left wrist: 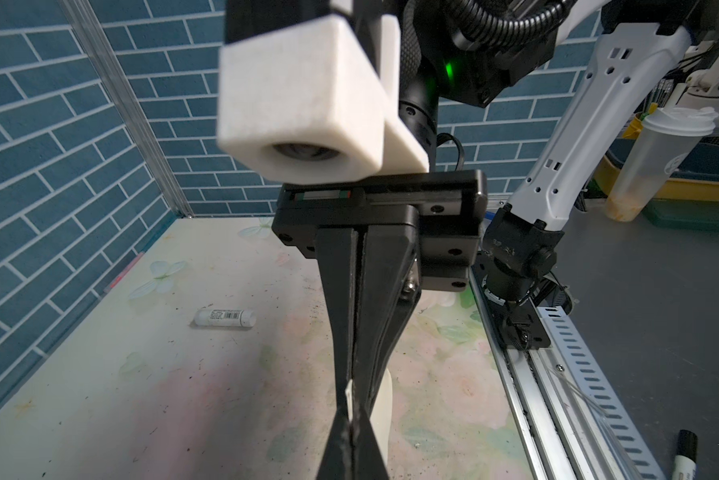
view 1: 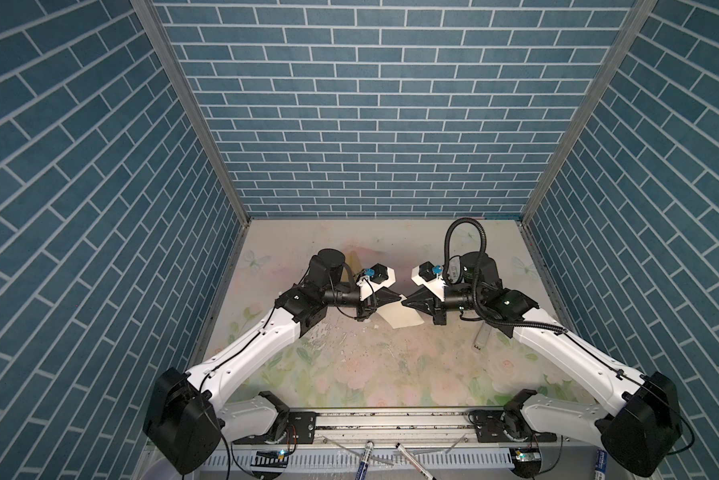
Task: Place the letter into the envelope and seal it
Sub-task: 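Press the letter's fold between both grippers, sliding along the crease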
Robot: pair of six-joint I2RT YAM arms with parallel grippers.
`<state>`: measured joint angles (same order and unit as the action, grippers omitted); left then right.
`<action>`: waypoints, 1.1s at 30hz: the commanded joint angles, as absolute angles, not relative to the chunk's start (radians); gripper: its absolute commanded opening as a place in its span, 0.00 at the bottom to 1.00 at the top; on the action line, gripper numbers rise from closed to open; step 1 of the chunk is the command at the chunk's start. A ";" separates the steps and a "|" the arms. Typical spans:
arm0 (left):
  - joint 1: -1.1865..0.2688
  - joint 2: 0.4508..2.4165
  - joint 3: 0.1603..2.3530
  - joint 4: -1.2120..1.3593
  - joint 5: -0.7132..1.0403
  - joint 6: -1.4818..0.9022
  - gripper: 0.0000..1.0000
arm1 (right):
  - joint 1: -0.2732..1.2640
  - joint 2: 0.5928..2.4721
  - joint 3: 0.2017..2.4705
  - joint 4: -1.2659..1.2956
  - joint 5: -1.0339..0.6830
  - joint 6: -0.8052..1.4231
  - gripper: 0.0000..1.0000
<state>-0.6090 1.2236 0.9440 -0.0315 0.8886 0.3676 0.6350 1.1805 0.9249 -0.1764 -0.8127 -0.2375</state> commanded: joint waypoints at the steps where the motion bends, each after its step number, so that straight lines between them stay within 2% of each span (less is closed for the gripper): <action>1: -0.614 1.203 0.937 0.003 0.880 0.368 0.00 | 0.638 1.187 0.970 -0.184 -0.818 -0.272 0.00; 5: -0.614 1.191 0.923 0.023 0.869 0.372 0.00 | 0.638 1.190 0.963 -0.192 -0.808 -0.263 0.00; 8: -0.614 1.185 0.924 0.017 0.859 0.377 0.00 | 0.638 1.190 0.958 -0.209 -0.798 -0.263 0.10; 10: -0.613 1.179 0.923 0.015 0.852 0.385 0.00 | 0.637 1.186 0.949 -0.217 -0.793 -0.263 0.12; 14: -0.614 1.166 0.920 0.006 0.836 0.401 0.00 | 0.630 1.171 0.923 -0.221 -0.784 -0.262 0.12; 22: -0.612 1.152 0.919 -0.008 0.819 0.422 0.00 | 0.620 1.162 0.894 -0.223 -0.778 -0.257 0.00; 26: -0.612 1.149 0.917 -0.008 0.814 0.422 0.00 | 0.619 1.166 0.894 -0.225 -0.775 -0.255 0.01; 29: -0.612 1.143 0.913 -0.009 0.804 0.428 0.00 | 0.616 1.164 0.890 -0.233 -0.766 -0.255 0.08; 33: -0.612 1.138 0.911 -0.014 0.794 0.434 0.00 | 0.610 1.157 0.875 -0.239 -0.763 -0.257 0.09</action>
